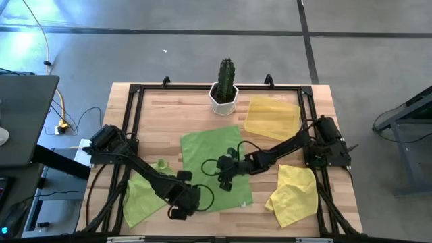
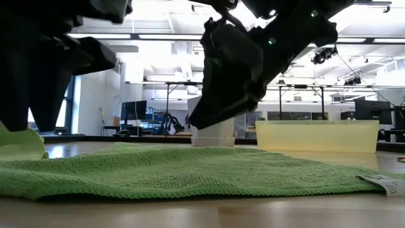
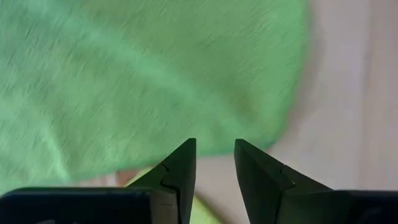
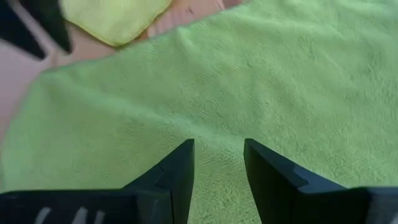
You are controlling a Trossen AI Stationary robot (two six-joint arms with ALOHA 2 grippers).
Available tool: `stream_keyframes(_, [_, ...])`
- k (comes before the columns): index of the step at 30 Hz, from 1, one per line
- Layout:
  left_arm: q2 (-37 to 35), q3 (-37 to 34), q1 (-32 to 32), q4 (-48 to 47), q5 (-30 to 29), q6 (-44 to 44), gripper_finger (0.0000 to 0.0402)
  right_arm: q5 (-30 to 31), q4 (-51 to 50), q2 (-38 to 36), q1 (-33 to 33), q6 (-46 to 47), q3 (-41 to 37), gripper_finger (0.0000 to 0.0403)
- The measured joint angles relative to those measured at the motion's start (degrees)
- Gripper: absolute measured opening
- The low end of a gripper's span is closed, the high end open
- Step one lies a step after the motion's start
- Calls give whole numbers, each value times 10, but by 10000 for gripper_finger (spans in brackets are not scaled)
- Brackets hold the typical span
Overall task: Roll microfiber towels into tight, uniform cylinder then place into a basket
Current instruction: Roll the green towel
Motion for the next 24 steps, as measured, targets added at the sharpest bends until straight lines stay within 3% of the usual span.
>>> stream_keyframes(10, [0, 0, -9, 1, 20, -24, 99, 70, -116, 20, -11, 21, 0, 133])
stream_keyframes(15, [0, 0, -14, 9, 17, -28, 99, 74, -138, 30, -30, 37, 3, 133])
stream_keyframes(24, [0, 0, -13, 11, 15, -28, 99, 150, -165, 31, -59, 22, 1, 133])
